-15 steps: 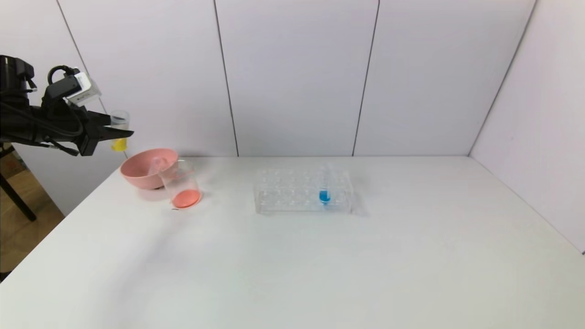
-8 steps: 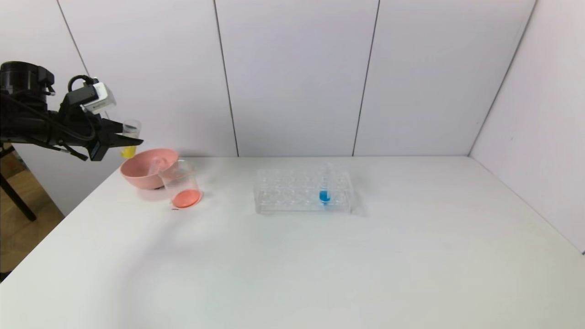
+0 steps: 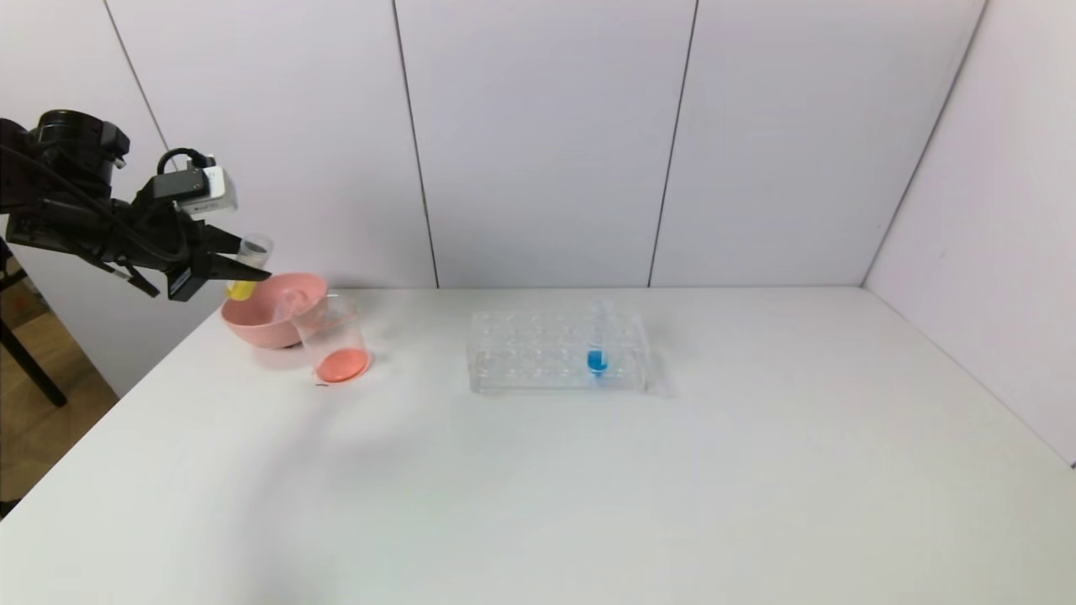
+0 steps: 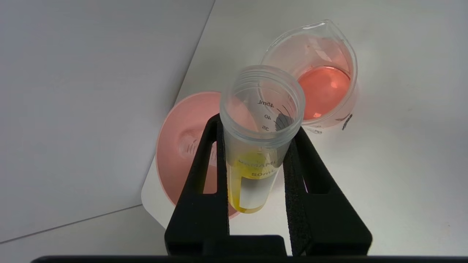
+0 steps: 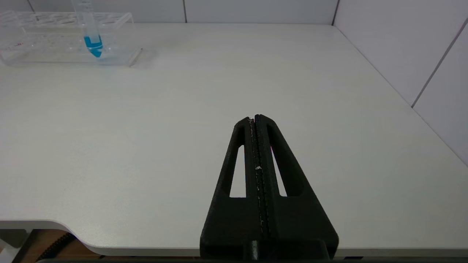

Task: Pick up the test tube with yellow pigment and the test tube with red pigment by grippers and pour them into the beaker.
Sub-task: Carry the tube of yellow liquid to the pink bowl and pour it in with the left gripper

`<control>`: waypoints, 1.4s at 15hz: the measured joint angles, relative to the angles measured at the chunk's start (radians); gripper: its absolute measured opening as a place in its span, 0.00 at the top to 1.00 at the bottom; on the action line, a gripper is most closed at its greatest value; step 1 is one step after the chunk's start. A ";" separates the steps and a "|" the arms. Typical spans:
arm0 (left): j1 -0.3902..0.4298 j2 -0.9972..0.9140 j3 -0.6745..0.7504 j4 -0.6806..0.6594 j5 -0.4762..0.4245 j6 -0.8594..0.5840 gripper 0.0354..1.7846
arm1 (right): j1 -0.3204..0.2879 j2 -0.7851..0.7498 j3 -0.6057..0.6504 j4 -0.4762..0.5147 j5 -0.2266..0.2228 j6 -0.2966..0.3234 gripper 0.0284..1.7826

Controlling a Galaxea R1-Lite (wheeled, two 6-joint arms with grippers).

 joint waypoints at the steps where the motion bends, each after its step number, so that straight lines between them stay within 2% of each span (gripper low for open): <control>1: -0.006 0.003 -0.002 0.009 0.014 -0.001 0.77 | 0.000 0.000 0.000 0.000 0.000 0.000 0.95; 6: -0.021 0.011 -0.006 0.000 0.064 0.008 0.77 | 0.000 0.000 0.000 0.000 0.000 0.000 0.95; 10: -0.023 0.010 -0.007 -0.002 0.146 0.123 0.77 | 0.000 0.000 0.000 0.000 0.000 0.000 0.95; 13: -0.032 0.007 -0.010 -0.009 0.157 0.138 0.77 | 0.000 0.000 0.000 0.000 0.000 0.000 0.95; 18: -0.053 0.007 -0.010 -0.008 0.228 0.175 0.77 | 0.000 0.000 0.000 0.000 0.000 0.000 0.95; 21: -0.060 0.010 -0.010 -0.006 0.232 0.173 0.77 | 0.000 0.000 0.000 0.000 0.000 0.000 0.95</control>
